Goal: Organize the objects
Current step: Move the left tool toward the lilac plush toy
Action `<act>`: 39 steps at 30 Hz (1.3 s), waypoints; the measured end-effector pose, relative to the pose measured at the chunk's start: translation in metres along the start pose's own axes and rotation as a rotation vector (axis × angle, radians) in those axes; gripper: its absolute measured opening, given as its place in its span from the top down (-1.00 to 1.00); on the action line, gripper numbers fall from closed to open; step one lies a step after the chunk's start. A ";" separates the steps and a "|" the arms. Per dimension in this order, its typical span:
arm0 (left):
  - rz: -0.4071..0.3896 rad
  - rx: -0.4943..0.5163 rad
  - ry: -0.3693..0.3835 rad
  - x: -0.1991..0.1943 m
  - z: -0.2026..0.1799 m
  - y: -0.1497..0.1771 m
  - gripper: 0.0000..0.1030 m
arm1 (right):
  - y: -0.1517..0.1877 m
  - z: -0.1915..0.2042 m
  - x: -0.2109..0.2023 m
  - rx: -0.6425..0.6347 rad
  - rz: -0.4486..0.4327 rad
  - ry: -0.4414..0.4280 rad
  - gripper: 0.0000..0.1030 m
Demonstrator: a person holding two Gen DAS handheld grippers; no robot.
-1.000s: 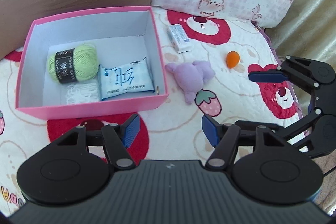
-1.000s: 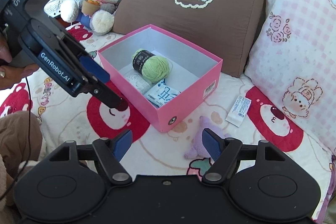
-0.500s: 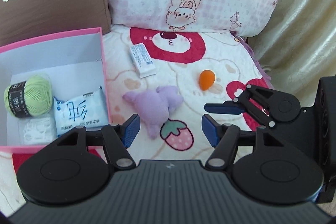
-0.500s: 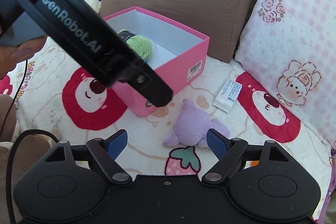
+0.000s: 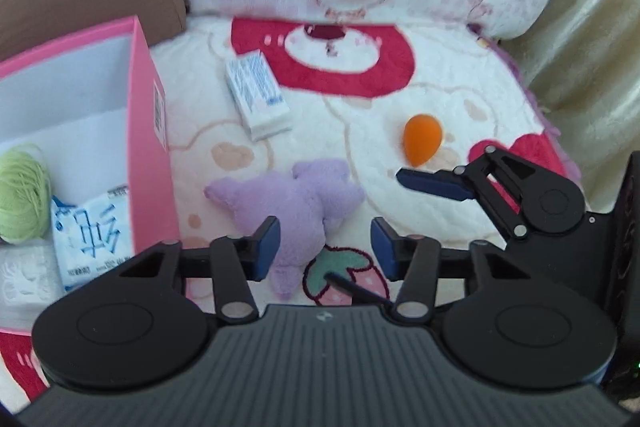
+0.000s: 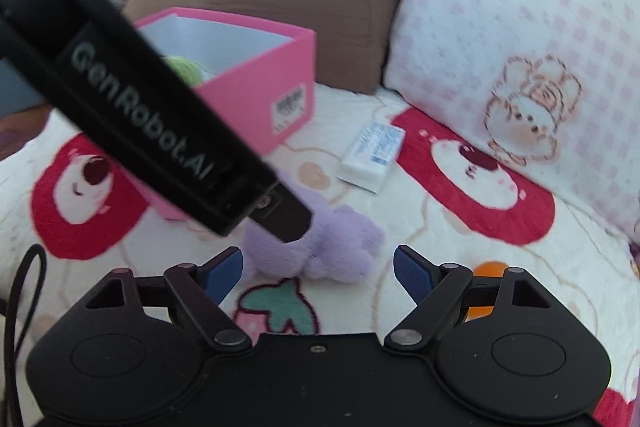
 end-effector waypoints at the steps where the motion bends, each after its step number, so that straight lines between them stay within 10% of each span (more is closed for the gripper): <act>1: 0.015 0.000 -0.011 0.006 -0.002 -0.001 0.11 | 0.002 -0.003 0.003 0.018 -0.006 -0.007 -0.66; 13: 0.063 -0.085 -0.111 0.046 0.002 0.002 0.07 | 0.018 -0.009 0.025 0.063 -0.009 -0.050 -0.66; 39: 0.011 -0.169 -0.040 0.051 0.007 0.022 -0.38 | 0.021 -0.005 0.037 0.002 -0.017 -0.048 -0.66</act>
Point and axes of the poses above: each gripper's, at about its wrist camera, not at the fingertips, and x roughly the way its jaws point, z to its left, y to its underside, the point moved 3 cm from there along x, roughly the way its jaws point, and after that the axes turned 11 degrees about -y, right-handed, at the moved point
